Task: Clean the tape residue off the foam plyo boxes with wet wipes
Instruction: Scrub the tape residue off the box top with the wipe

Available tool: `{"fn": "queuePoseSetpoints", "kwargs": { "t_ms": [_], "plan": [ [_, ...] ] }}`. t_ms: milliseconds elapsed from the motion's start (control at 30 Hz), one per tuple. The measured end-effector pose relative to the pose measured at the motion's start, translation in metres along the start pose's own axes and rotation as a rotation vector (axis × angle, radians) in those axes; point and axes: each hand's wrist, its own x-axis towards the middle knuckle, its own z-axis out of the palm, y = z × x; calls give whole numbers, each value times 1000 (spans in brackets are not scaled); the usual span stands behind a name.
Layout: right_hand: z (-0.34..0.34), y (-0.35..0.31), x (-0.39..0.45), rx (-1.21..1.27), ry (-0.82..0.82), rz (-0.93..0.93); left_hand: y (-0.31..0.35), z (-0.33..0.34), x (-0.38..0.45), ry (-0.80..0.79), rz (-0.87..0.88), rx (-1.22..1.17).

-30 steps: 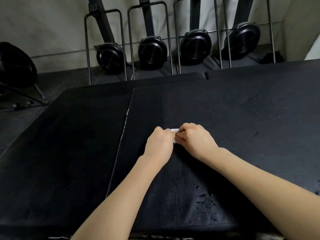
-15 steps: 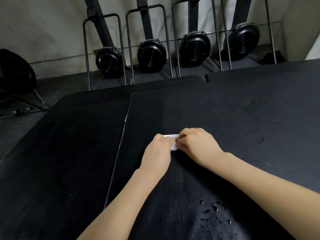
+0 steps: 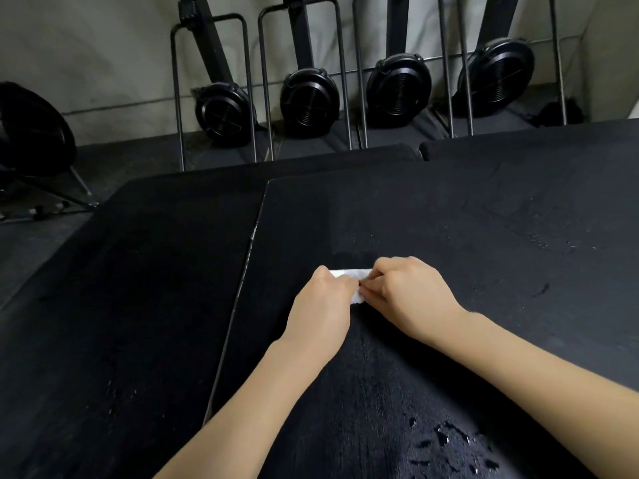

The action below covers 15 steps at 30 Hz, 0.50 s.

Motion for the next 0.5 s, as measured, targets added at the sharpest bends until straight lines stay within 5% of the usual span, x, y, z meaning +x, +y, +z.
{"fn": "queuePoseSetpoints", "kwargs": {
  "t_ms": [233,500],
  "plan": [
    [17,15,40,-99,23,-1,-9,1,40,-7,34,124],
    [48,44,96,-22,-93,253,-15,-2,100,-47,19,85]
  ]
}}
